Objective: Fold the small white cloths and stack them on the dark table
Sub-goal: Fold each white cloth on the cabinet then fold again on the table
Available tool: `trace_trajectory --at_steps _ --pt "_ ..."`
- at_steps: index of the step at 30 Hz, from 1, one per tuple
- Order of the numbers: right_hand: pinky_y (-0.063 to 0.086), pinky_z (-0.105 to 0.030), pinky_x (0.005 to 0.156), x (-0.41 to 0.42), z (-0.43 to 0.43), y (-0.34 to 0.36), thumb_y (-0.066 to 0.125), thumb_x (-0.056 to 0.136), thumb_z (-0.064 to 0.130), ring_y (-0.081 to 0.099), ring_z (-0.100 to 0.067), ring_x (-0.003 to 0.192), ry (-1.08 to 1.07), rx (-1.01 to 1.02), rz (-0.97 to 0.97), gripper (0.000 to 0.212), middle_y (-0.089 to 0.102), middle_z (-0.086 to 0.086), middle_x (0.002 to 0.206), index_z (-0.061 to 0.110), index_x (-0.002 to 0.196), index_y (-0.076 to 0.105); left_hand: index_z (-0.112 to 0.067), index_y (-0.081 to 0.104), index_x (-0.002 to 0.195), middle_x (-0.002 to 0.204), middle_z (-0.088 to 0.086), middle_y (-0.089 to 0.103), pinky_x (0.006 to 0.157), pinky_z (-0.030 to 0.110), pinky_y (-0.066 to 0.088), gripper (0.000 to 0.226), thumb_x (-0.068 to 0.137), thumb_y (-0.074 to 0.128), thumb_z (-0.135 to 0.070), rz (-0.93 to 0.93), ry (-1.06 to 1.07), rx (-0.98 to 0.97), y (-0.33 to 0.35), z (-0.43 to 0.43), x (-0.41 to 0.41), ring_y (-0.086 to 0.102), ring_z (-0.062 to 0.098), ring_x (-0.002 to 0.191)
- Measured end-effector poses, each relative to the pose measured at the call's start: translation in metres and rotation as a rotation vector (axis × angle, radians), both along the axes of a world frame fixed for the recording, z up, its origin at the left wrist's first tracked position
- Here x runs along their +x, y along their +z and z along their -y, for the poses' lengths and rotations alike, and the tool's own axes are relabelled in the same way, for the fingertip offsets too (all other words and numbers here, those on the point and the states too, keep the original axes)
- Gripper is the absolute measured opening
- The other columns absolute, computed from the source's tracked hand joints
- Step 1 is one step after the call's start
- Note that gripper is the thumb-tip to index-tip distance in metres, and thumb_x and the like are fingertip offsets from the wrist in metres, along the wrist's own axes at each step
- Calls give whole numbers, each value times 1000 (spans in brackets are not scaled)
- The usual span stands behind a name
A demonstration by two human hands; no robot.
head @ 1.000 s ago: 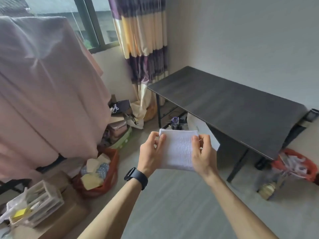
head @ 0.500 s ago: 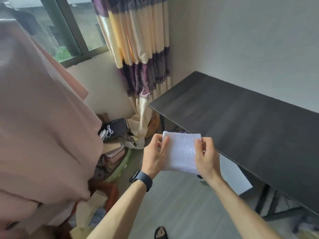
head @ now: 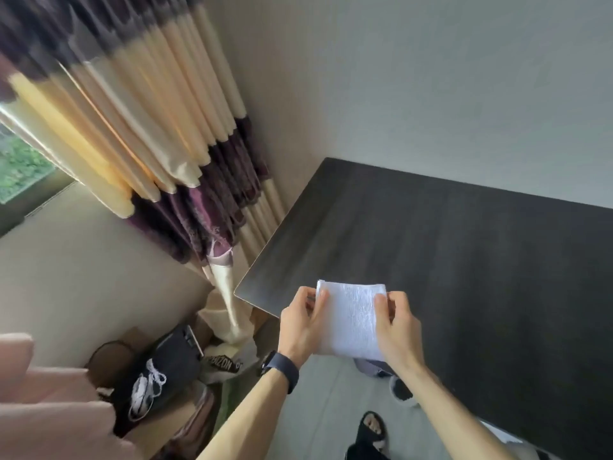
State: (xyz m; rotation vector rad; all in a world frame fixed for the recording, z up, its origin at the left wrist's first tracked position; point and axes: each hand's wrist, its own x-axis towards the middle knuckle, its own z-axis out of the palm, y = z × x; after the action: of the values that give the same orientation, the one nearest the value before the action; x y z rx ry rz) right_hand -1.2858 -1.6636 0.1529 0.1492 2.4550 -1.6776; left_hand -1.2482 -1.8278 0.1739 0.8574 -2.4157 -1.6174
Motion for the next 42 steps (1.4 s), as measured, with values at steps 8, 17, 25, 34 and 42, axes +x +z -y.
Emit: trace_trajectory --at_steps 8,17,25,34,42 --pt "44 -37 59 -124 46 -56 39 101 43 55 -20 64 -62 92 157 28 59 -1 70 20 86 44 -24 57 83 72 -12 60 51 10 38 36 95 50 -58 201 -144 -29 -58 51 -148 47 2 58" --pt "34 -23 47 -205 93 -128 34 103 42 55 -5 65 -159 385 356 24 63 3 85 21 106 45 -36 53 93 83 -11 67 75 40 58 29 94 40 -62 409 -439 -148 -148 99 -261 65 16 80" --pt "27 -20 48 -230 110 -160 38 102 44 52 -5 64 -175 644 341 23 56 10 73 26 90 46 -31 51 93 91 -6 61 77 43 55 31 98 34 -57 441 -646 -400 -188 116 -298 61 25 81" --pt "52 -33 82 -207 114 -190 54 95 37 57 -21 108 -274 794 138 34 62 -1 121 18 122 60 -20 53 135 140 2 52 95 41 51 49 92 59 -42 34 -830 -767 -217 135 -286 55 25 121" --pt "33 -50 111 -194 116 -218 30 103 38 29 -29 146 44 1024 61 57 25 -5 162 19 156 24 -19 16 159 165 -3 13 121 50 17 70 101 31 -55 68 -1093 -908 -242 148 -281 13 17 152"
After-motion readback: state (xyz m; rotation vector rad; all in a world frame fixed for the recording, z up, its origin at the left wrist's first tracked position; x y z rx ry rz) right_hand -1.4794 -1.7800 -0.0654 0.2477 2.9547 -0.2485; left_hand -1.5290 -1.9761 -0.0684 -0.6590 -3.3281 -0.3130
